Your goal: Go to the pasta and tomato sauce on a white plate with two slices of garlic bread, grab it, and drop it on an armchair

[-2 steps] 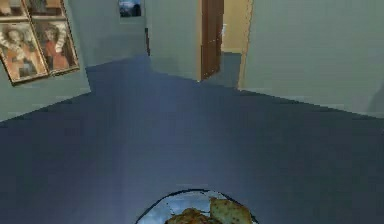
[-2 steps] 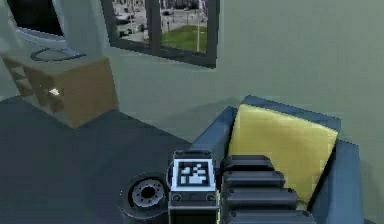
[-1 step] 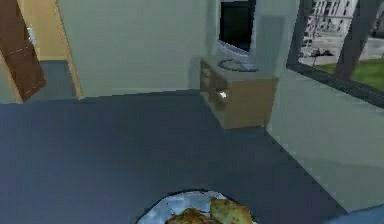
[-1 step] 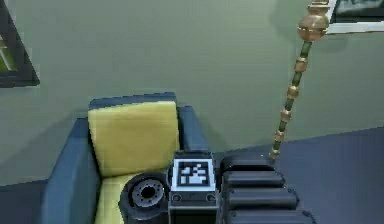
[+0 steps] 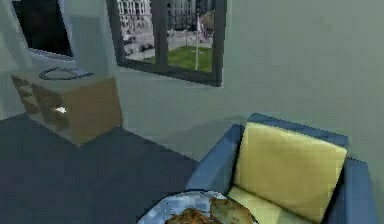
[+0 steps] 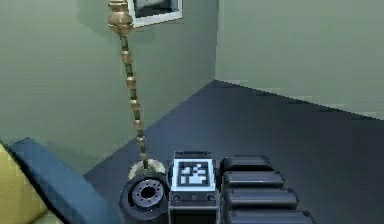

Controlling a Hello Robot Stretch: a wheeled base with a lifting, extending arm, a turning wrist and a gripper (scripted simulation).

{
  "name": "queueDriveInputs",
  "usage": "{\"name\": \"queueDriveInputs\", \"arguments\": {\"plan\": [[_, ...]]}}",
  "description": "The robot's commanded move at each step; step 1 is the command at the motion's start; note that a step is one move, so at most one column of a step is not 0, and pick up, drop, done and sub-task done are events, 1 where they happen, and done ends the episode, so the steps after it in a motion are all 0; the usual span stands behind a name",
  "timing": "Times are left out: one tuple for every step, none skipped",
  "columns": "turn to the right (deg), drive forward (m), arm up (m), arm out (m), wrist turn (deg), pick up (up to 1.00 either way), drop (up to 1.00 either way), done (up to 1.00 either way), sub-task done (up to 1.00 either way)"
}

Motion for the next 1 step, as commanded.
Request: {"name": "queueDriveInputs", "arguments": {"plan": [[45.0,0.00,0.00,0.00,0.0,0.00,0.00,0.00,0.00]]}}
